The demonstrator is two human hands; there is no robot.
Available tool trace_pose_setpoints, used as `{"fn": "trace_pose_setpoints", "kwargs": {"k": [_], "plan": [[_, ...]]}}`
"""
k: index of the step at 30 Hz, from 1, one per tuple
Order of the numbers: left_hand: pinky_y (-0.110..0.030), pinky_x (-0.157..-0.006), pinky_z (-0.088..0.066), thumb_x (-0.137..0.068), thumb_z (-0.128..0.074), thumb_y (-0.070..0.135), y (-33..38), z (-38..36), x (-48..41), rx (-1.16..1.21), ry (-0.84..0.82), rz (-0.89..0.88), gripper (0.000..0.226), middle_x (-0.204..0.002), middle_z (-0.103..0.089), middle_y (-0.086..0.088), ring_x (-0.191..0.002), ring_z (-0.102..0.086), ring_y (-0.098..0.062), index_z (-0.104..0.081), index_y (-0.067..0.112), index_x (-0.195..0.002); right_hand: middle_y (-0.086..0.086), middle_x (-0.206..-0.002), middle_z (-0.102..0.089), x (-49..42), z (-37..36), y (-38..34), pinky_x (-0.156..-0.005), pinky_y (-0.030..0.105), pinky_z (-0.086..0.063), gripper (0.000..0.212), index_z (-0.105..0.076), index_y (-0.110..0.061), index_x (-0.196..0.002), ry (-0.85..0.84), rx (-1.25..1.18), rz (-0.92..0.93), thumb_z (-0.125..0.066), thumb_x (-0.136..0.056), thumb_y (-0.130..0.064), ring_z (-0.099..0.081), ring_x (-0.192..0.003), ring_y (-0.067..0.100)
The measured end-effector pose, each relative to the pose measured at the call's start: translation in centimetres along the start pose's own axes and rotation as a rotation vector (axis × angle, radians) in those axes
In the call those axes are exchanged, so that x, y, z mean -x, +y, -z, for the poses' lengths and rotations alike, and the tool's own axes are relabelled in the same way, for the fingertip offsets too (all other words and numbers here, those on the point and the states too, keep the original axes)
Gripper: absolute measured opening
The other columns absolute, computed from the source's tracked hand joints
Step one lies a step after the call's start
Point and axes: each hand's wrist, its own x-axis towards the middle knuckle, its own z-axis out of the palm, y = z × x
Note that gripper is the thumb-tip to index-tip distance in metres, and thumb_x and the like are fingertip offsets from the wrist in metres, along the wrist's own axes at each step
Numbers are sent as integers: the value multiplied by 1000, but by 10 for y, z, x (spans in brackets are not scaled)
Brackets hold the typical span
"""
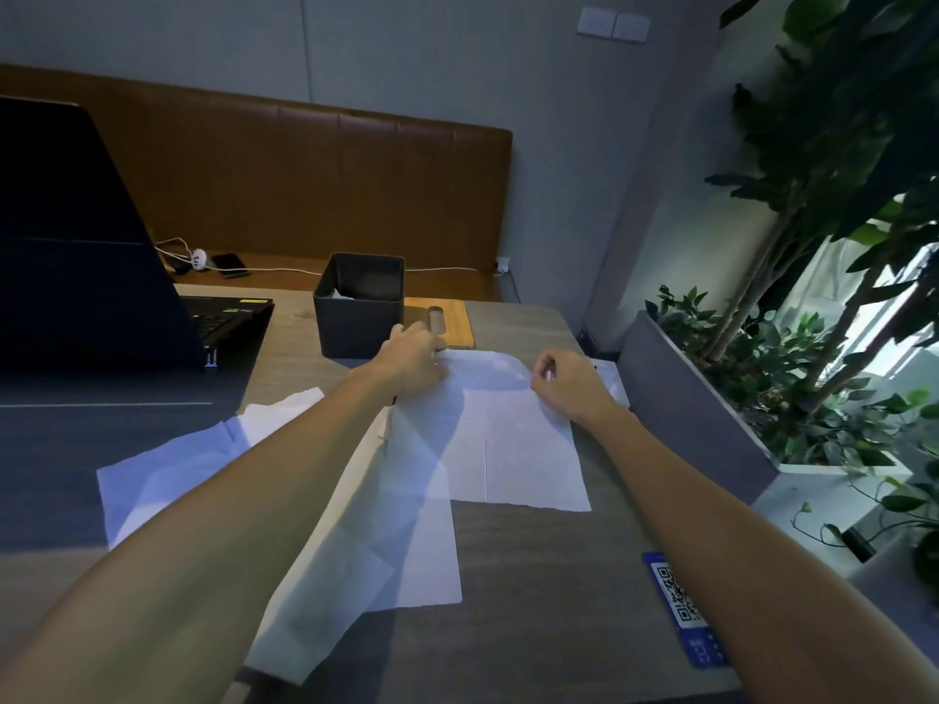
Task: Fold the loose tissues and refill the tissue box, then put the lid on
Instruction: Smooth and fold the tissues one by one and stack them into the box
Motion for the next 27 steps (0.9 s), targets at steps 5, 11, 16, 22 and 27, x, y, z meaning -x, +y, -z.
{"fn": "trace_pose_setpoints", "kwargs": {"k": [5, 11, 16, 22, 27], "plan": [[-43, -94, -38, -95, -68, 33, 18, 19, 24, -20, 154, -62, 15, -112, -59, 1, -109, -50, -24, -68, 19, -99, 1, -92, -61, 22, 24, -7, -64, 17, -41, 7, -58, -15, -96, 66, -188, 45, -62, -90, -11, -55, -82, 16], [-33, -88, -50, -93, -72, 28, 22, 27, 62, 157, 108, -115, 26, -118, -64, -2, -106, -60, -21, -69, 16, -115, -3, -110, -62, 58, 47, -5, -79, 20, -44, 30, -61, -17, -115, -54, -195, 132, -62, -86, -10, -58, -100, 15], [-21, -72, -48, -90, -75, 26, 18, 17, 90, 167, -11, -184, 7, -102, -65, 3, -89, -58, -10, -68, 27, -90, -4, -83, -67, 91, 47, -9, -69, 14, -44, 24, -70, -17, -84, -159, -182, 192, -56, -85, 2, -60, -81, 12], [-27, -83, -56, -89, -76, 28, 8, 14, 113, 125, -35, -245, 6, -105, -65, 8, -98, -59, -12, -74, 25, -93, 12, -79, -73, 111, 49, -11, -68, 27, -51, 24, -74, -10, -85, -322, -398, 124, -53, -87, -22, -68, -72, 20], [-25, -82, -55, -81, -77, 52, 1, 18, 128, 221, -106, -253, 28, -104, -65, 14, -98, -59, -8, -72, 31, -100, 2, -82, -72, 101, 42, -14, -71, 28, -54, 19, -70, -18, -87, -138, -193, 137, -55, -99, -21, -66, -72, 15]]}}
